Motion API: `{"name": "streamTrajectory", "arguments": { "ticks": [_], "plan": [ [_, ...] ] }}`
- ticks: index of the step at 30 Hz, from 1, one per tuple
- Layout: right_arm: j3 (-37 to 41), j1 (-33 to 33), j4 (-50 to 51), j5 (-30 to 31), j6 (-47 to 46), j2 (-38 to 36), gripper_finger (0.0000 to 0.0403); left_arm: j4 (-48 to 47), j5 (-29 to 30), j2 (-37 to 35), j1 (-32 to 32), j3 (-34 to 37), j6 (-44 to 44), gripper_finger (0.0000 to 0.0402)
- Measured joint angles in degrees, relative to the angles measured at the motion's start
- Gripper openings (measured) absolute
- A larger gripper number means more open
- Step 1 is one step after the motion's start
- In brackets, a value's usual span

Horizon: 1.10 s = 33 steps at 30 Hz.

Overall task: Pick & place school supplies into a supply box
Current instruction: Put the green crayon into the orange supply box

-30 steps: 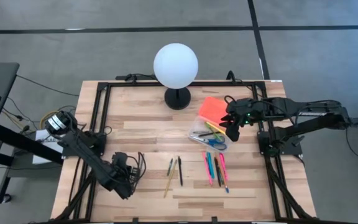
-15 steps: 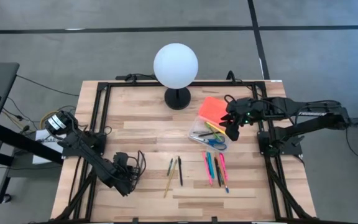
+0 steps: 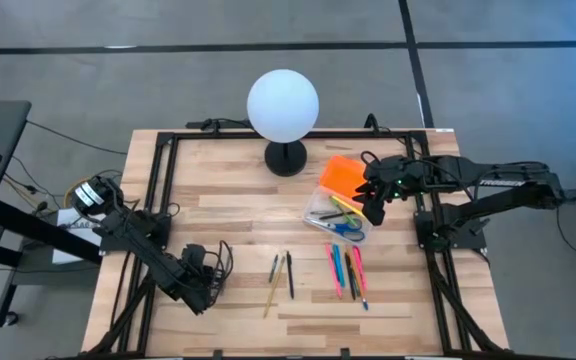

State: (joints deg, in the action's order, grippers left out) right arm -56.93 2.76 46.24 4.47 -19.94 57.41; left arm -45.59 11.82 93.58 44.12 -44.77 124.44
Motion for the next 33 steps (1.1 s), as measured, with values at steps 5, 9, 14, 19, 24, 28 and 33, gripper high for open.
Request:
{"name": "streamTrajectory", "arguments": {
  "ticks": [5, 9, 14, 19, 24, 28, 33],
  "plan": [
    [0.0, 0.0, 0.0, 0.0, -0.1, 0.0, 0.0122, 0.6, 0.4, 0.0, 0.0, 0.1, -0.8, 0.0121],
    [0.0, 0.0, 0.0, 0.0, -0.2, 0.0, 0.0122, 0.7, 0.5, 0.0, 0.0, 0.1, -0.9, 0.0097],
    [0.0, 0.0, 0.0, 0.0, -0.6, 0.0, 0.0122, 1.1, 1.1, 0.1, 0.0, 0.2, -0.9, 0.0056],
    [0.0, 0.0, 0.0, 0.0, -0.6, 0.0, 0.0122, 1.5, 2.0, 0.1, 0.0, 0.2, -2.1, 0.0031],
    [0.0, 0.0, 0.0, 0.0, -0.6, 0.0, 0.0122, 1.7, 4.0, 0.2, 0.0, 0.2, -7.4, 0.002],
    [0.0, 0.0, 0.0, 0.0, -0.6, 0.0, 0.0122, 0.2, 4.7, 0.2, -0.7, 0.1, -10.3, 0.002],
    [0.0, 0.0, 0.0, 0.0, -1.1, 0.0, 0.0122, -1.0, 6.8, 0.3, -2.8, 0.1, -15.8, 0.0021]
  ]
}}
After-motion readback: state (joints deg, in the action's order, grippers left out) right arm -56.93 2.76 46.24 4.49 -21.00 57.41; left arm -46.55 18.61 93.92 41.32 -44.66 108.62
